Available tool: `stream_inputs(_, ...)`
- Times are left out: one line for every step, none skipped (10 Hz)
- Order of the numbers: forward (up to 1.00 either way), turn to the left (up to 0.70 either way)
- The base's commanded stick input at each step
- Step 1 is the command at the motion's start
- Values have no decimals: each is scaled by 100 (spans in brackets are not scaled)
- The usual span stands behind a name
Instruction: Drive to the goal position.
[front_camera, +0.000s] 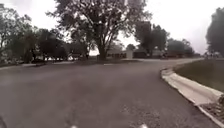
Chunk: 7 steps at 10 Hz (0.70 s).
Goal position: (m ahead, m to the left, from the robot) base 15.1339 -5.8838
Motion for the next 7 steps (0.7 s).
stream_inputs(50, 0)
stream_inputs(50, 0)
stream_inputs(50, 0)
stream_inputs(50, 0)
stream_inputs(50, 0)
stream_inputs(50, 0)
stream_inputs(50, 0)
